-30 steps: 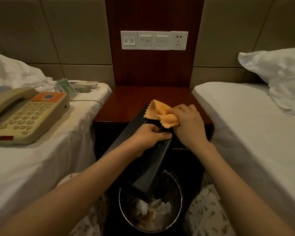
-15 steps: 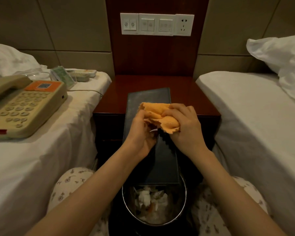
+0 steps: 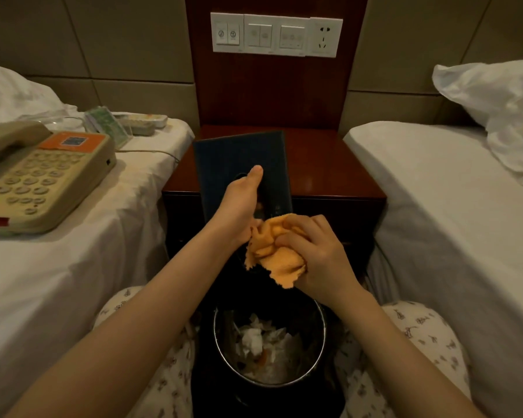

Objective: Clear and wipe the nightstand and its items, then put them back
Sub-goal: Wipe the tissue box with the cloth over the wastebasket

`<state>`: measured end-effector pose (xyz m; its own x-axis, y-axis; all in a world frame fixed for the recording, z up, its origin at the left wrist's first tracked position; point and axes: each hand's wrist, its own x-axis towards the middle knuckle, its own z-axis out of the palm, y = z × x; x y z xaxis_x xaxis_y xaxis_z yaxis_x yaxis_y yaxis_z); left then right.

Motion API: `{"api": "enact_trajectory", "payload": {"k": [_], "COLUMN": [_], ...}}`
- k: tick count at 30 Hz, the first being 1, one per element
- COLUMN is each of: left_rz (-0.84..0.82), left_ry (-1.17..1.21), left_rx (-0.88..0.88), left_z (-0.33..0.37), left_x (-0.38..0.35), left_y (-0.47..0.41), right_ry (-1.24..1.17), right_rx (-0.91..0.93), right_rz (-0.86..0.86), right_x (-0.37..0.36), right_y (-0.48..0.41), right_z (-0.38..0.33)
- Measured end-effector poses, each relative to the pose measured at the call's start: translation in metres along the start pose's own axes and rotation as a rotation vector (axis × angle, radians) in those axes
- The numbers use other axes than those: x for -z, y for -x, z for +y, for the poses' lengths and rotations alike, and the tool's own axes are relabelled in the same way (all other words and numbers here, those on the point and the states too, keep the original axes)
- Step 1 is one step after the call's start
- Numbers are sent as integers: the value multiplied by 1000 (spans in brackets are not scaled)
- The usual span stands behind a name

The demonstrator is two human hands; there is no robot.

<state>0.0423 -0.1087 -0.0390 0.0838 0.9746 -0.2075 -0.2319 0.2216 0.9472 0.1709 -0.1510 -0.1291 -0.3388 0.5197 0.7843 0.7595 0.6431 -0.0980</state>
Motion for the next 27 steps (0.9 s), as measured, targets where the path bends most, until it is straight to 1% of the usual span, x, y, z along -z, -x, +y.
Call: {"api": "enact_trajectory", "payload": {"k": [3,7,9,12,15,17,19,22,25,27], "left_rz": [7,-1,20,63,91,102,109,103,45,-24], "left_ry": [-22,-38,-47,-35,-28,-66,-164,-343,-448,-512], "left_rx": [8,-17,-28,-19,-15,-9,-3,12,47,63], "left_z": [1,3,6,12,12,10,5,-4,-11,-16], "left_x": [3,4,6,9,13,15,15,16,18,19], "left_y": [-4,-5,-6,-9,-9,-9,-6,-6,-7,-3], "right_ry": [-6,-17,-19,-5,1,-18,-23,-28,0,25], "right_rx": [39,105,127,129,87,40,3,-40,-105,-172], "right_rz": [18,-70,-112,-98,-6,55,90,100,99,125], "right_x": [3,6,6,3,-5,-11,-14,-19,-21,-18], "right_y": [-1,7,10,12,13,11,8,4,2,-4], "right_z": [-3,-2,-3,-4,-6,-7,-9,-8,-4,1]}}
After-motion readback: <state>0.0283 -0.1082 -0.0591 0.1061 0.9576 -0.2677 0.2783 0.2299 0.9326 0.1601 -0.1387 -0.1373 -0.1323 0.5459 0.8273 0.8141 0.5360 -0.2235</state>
